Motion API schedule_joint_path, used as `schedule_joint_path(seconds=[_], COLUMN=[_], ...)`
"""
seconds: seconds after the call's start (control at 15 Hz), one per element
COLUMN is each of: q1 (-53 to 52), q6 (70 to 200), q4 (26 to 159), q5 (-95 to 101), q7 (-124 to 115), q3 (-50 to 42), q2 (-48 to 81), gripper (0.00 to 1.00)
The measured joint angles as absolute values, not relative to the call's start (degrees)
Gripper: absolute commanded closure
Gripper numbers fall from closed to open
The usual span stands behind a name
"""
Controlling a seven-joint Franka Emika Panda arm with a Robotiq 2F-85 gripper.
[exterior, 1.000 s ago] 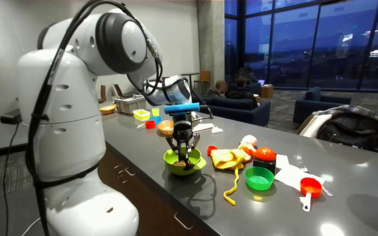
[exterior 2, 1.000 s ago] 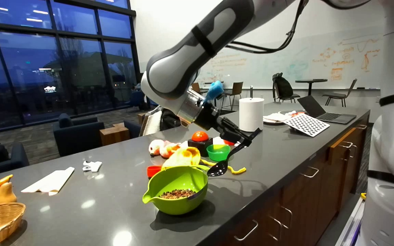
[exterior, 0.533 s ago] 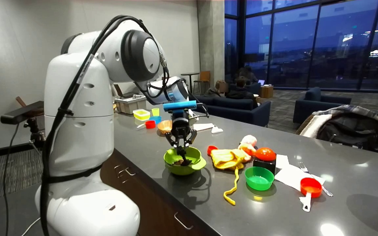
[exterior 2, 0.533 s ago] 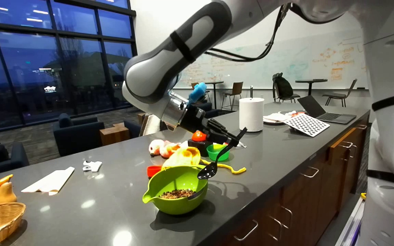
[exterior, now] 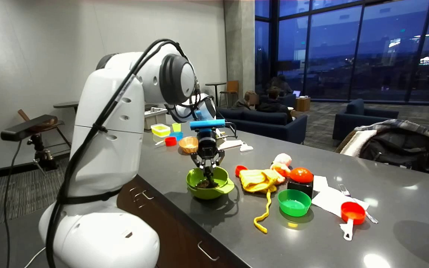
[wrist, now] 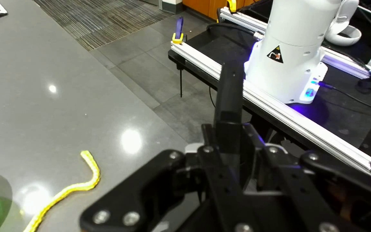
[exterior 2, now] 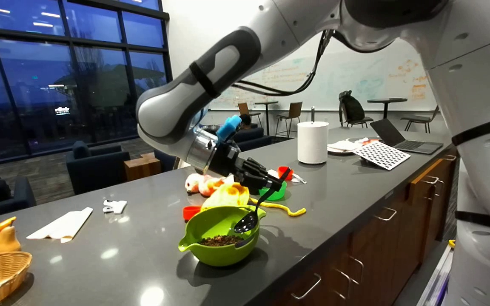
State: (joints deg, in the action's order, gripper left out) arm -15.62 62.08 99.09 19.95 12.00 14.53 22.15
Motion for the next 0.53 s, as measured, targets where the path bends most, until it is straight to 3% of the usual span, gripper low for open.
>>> schedule_joint_path(seconds=[0.53], q1=[-15.41], q6=[61.34], q4=[91.96], q5=[21.33], q7=[14.83], q3=[13.88], q2=[30.19], gripper=[0.94])
